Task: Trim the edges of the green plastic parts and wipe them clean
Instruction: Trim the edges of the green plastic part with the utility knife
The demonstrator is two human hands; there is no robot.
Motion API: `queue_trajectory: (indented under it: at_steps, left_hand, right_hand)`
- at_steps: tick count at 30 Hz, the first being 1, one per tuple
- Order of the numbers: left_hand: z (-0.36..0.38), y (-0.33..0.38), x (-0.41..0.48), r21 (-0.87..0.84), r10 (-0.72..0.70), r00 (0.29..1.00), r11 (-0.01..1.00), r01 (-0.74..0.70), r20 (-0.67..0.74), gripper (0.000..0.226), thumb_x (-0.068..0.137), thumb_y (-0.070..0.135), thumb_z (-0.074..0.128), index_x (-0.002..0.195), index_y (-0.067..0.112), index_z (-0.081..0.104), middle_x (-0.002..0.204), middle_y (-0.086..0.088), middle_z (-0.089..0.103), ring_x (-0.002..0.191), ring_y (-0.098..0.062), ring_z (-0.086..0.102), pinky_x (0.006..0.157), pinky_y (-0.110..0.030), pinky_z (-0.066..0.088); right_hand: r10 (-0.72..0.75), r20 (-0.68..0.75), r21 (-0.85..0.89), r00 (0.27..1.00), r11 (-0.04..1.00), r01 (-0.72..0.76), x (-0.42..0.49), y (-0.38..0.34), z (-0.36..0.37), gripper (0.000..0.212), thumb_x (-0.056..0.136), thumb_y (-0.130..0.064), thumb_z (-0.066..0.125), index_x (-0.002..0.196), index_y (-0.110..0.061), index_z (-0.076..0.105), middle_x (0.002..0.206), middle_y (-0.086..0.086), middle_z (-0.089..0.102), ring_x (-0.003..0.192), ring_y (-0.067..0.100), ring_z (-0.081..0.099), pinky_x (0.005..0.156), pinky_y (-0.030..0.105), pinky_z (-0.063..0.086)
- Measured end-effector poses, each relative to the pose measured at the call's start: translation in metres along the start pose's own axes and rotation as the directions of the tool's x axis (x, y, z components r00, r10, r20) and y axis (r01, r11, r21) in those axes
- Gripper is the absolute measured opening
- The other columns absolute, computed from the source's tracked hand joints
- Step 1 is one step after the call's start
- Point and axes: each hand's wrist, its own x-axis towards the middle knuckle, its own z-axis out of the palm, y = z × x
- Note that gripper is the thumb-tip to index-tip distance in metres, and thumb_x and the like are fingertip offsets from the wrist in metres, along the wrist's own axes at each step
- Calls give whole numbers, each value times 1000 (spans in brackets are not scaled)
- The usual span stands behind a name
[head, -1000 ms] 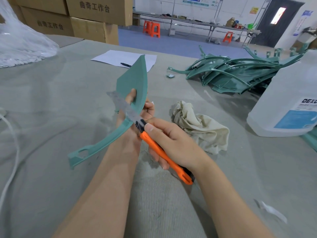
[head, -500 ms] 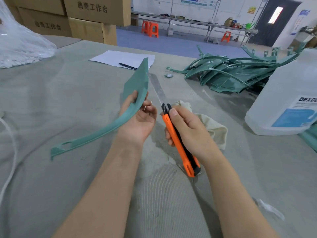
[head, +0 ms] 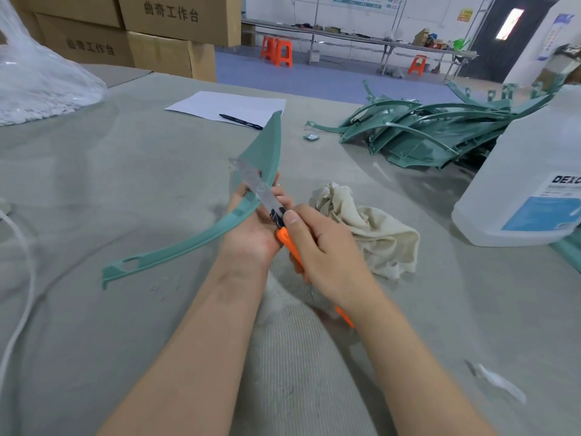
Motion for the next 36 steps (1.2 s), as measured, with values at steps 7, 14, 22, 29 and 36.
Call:
queue_trajectory:
  at_steps: [7, 14, 22, 29, 36]
  left_hand:
    - [8, 0, -2, 46, 19, 994, 999, -14, -110, 39, 97, 21, 45, 60, 10, 54, 46, 0, 50, 38, -13, 49, 42, -13, 41]
    - [9, 0, -2, 55, 45, 989, 998, -37, -143, 34, 96, 19, 46, 62, 13, 47, 44, 2, 46, 38, -11, 44, 39, -12, 35]
    - [5, 1, 0, -16, 4, 996, 1000, -6, -88, 39, 98, 32, 41, 68, 8, 50, 46, 0, 43, 35, -12, 43, 40, -10, 37]
    - [-2, 6, 6, -7, 22, 1000, 1000, -22, -8, 66, 101, 30, 40, 46, 3, 66, 47, 0, 55, 33, -10, 50, 39, -11, 41]
    - [-9, 11, 10, 10, 33, 999, 999, -32, -15, 62, 100, 26, 45, 47, 2, 67, 50, 0, 59, 35, -10, 53, 39, -13, 43]
  right_hand:
    - [-34, -125, -82, 992, 996, 24, 3, 3, -4, 30, 102, -33, 42, 73, -37, 48, 54, -27, 55, 50, 3, 53, 54, 28, 46]
    - [-34, -120, -82, 992, 996, 24, 3, 6, -2, 32, 102, -32, 43, 71, -35, 47, 53, -29, 55, 48, 0, 54, 50, 13, 38]
    - [-54, -76, -62, 996, 997, 49, 1, 3, -2, 35, 103, -30, 43, 70, -42, 45, 53, -29, 55, 51, -2, 56, 53, 13, 37]
    - [-85, -29, -116, 996, 990, 81, -2, 1, 0, 22, 103, -29, 43, 84, -38, 51, 53, -27, 54, 53, 7, 54, 53, 17, 39]
    - [-91, -41, -138, 995, 987, 84, -4, 2, 2, 22, 102, -30, 44, 90, -21, 60, 53, -2, 53, 54, 23, 54, 58, 43, 46]
